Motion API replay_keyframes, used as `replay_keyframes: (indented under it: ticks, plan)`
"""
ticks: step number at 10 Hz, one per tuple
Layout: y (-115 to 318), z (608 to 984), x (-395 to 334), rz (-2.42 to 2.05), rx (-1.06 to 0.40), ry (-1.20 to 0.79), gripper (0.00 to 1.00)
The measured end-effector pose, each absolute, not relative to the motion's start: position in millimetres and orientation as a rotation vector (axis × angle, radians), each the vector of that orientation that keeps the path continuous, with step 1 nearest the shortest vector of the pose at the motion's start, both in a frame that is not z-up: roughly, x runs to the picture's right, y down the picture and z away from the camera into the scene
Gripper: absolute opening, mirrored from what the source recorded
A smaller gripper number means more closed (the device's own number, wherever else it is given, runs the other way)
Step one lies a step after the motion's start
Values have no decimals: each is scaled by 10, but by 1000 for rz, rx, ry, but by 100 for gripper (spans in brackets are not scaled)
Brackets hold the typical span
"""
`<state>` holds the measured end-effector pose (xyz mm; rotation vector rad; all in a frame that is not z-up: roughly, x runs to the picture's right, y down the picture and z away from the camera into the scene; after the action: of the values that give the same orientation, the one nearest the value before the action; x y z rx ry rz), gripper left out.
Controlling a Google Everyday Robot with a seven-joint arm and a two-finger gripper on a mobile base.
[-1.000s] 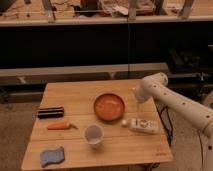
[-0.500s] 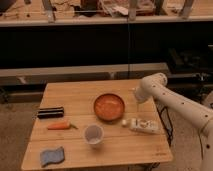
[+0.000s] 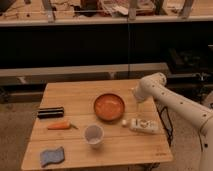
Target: Push the ceramic bowl across the table
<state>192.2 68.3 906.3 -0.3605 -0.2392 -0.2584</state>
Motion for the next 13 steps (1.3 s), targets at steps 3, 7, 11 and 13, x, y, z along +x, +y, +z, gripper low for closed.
replay_keyframes:
  ticks: [3,7,11,13]
  plan:
    - [693,9095,1895,-265,-364,-240,64]
    - [704,9122,1840,-276,-368,-241,30]
    - [773,9139,1708,-296,-383,-243,4]
    - [829,9109,1631,-307,-390,-246,4]
